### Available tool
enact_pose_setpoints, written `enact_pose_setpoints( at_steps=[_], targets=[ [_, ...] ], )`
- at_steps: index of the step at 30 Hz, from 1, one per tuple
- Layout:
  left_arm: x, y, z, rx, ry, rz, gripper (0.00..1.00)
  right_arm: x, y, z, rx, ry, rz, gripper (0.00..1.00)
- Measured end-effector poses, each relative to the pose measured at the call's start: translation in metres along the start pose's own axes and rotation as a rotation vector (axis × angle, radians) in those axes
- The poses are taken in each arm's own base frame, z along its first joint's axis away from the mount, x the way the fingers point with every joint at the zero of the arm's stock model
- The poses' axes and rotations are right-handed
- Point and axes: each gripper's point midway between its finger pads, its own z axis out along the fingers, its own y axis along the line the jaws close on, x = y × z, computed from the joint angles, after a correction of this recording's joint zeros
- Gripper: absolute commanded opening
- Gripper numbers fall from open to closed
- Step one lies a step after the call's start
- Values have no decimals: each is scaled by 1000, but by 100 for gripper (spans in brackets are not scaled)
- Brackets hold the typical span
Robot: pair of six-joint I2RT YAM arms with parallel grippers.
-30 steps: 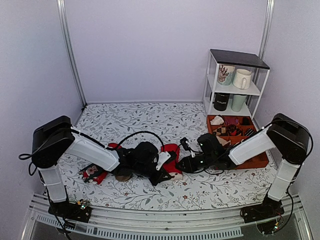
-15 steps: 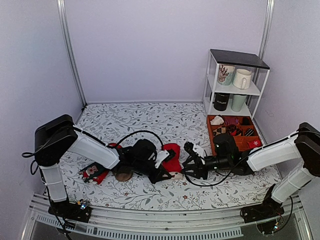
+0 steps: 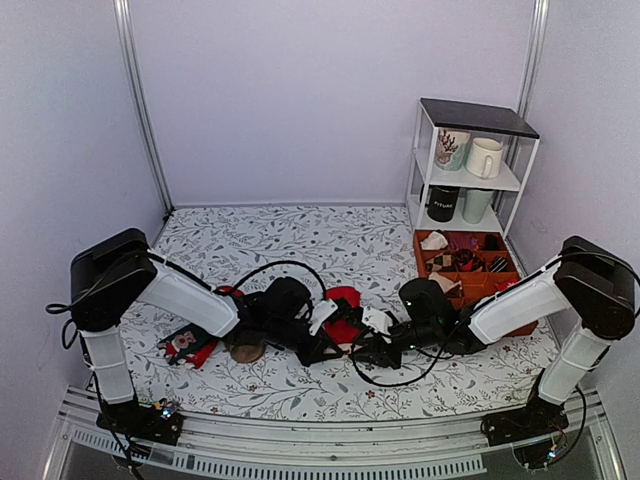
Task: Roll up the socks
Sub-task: Roll a pair of socks at the center of the board.
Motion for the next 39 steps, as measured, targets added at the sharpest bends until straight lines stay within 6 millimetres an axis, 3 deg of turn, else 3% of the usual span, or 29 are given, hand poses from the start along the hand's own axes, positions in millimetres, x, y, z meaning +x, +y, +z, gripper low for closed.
enact_pose_setpoints(
  at_steps=[7,14,17,22,23,24,25,26,31,36,39],
  targets=[
    [0,0,0,4,-2,0,0,9,-10,4,54,38,7,39],
    [0,0,1,7,-5,1,0,19,-11,10,53,69,36,18],
    [0,0,1,10,-8,1,16,20,-10,11,46,75,59,13],
    [1,2,-4,-8,-31,2,29,18,-9,17,13,75,141,12],
    [2,3,-7,-18,-34,2,35,17,-8,19,0,72,156,12],
    [3,5,-11,-32,-35,1,56,17,-7,21,-11,70,173,12],
    [5,6,-15,-45,-37,6,94,16,-6,23,-22,66,192,12],
    [6,6,-20,-56,-43,16,99,15,-4,25,-35,62,212,12],
    [21,11,-58,-152,-76,88,100,16,-5,25,-76,59,365,11],
    [-4,-4,-113,-237,-315,272,100,19,-3,23,-104,70,488,11],
    [-12,-14,-135,-242,-461,392,96,23,-1,23,-115,84,543,11]
  ],
)
